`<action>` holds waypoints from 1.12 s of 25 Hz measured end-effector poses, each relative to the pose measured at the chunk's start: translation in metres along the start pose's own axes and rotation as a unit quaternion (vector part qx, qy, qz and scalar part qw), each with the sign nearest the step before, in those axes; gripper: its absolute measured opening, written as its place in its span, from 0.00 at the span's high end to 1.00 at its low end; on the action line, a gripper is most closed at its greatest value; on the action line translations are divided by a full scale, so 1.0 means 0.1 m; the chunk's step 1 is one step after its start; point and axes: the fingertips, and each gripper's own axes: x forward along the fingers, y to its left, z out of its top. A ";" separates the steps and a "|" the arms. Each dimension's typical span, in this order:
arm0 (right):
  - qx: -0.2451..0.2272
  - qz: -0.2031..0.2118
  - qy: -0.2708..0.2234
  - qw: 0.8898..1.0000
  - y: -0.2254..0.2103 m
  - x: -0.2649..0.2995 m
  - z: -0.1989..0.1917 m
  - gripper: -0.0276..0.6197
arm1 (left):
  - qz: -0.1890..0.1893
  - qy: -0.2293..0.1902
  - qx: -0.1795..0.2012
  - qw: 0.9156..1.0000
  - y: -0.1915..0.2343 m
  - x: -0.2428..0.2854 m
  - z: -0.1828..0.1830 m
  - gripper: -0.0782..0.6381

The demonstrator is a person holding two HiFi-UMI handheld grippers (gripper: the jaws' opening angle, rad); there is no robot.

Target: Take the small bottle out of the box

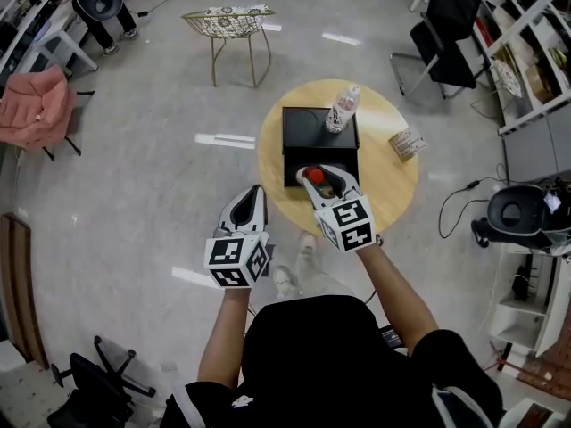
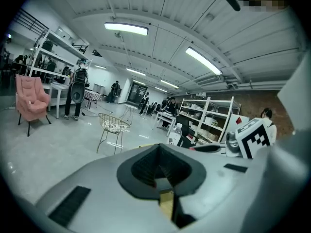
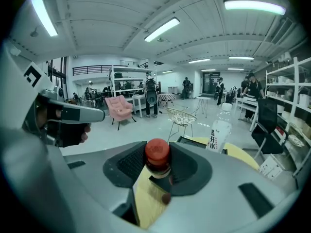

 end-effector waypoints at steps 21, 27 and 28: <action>0.006 -0.033 -0.058 0.998 0.54 -0.81 0.21 0.74 | -0.035 -0.039 0.044 0.998 -0.34 -0.93 0.14 0.88; -0.001 -0.032 -0.067 0.997 0.64 -0.93 0.25 0.74 | -0.038 -0.046 0.053 0.997 -0.41 -1.06 0.17 0.88; -0.001 -0.032 -0.068 0.997 0.64 -0.95 0.26 0.74 | -0.040 -0.047 0.055 0.997 -0.43 -1.07 0.19 0.88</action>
